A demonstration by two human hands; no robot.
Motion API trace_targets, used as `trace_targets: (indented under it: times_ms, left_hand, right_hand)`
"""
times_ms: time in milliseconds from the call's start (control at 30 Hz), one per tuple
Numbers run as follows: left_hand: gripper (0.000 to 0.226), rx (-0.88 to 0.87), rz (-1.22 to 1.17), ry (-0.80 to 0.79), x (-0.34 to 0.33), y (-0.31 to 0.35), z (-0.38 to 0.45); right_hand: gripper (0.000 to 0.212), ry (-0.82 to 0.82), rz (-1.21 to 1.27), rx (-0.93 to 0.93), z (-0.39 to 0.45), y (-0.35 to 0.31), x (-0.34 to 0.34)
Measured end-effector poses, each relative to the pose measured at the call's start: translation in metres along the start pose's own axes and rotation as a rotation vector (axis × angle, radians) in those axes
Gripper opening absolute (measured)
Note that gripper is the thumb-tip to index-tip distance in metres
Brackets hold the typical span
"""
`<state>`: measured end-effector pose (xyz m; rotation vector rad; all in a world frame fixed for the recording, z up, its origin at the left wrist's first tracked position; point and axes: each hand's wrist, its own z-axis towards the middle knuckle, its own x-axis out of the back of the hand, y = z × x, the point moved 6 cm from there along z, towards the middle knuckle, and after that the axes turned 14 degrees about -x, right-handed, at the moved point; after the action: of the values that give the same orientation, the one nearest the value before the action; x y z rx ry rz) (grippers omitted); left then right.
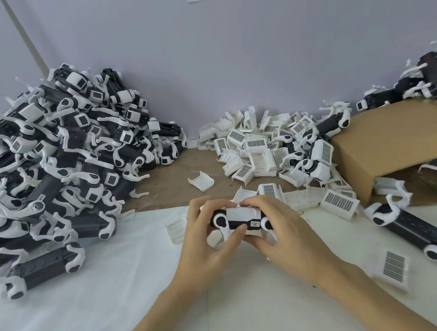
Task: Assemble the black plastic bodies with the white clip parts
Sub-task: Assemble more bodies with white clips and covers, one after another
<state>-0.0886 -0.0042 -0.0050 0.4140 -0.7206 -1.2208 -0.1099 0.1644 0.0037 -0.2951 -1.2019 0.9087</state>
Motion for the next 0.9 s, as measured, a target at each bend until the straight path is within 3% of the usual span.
trace_targets:
  times_ms: [133, 267, 367, 433, 500, 633, 800, 900]
  left_hand:
    - [0.037, -0.101, 0.111, -0.023, -0.004, 0.008, -0.001]
    - [0.033, -0.088, 0.071, -0.007, -0.004, 0.006, -0.002]
    - [0.034, -0.065, 0.050, -0.022, -0.003, 0.006, -0.002]
    - [0.034, -0.109, 0.070, -0.054, -0.001, 0.008, 0.001]
    - [0.031, -0.184, 0.110, -0.111, -0.002, 0.013, 0.003]
    - [0.041, -0.161, 0.155, -0.098, -0.004, 0.012, 0.002]
    - [0.055, 0.195, -0.105, 0.040, 0.004, -0.005, -0.003]
    - [0.040, 0.175, -0.123, 0.021, 0.005, -0.006, -0.001]
  right_hand:
    - [0.055, 0.164, -0.134, 0.126, -0.004, -0.009, 0.003]
    - [0.056, 0.207, -0.156, 0.189, -0.003, -0.013, 0.006]
    - [0.055, 0.021, -0.019, 0.090, 0.004, -0.004, 0.008]
    - [0.051, -0.223, 0.234, -0.074, 0.006, 0.005, 0.006]
    - [0.041, -0.342, 0.436, -0.215, 0.007, 0.012, 0.005]
    - [0.019, -0.123, 0.366, -0.180, 0.010, 0.016, 0.010]
    - [0.033, 0.050, 0.163, 0.073, 0.005, 0.000, 0.009]
    - [0.037, 0.027, 0.056, 0.143, 0.000, -0.004, 0.002]
